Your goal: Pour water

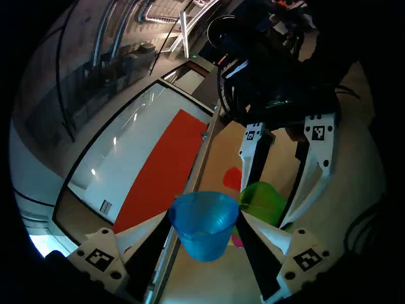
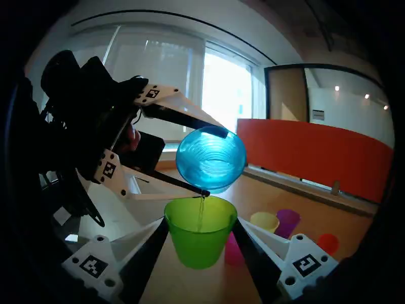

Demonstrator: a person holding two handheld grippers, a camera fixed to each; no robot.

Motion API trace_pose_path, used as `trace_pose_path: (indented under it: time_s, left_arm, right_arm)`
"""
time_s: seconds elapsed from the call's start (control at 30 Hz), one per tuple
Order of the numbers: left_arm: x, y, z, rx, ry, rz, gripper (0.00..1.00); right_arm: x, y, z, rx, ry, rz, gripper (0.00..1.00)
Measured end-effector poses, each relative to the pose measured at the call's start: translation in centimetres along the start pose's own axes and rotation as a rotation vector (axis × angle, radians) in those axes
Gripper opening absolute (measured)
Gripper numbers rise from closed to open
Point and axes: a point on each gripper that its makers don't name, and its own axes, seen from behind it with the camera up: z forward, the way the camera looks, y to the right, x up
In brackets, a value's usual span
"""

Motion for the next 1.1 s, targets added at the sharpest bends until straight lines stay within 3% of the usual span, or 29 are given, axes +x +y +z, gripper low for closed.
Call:
trace_pose_path:
  time_s: [1.1]
  left_arm:
    - [0.35,-0.24,-0.43,0.014,-0.001,0.045,0.87]
  right_arm:
    - [0.22,0.03,0.09,-0.006,0.011,0.005,0.91]
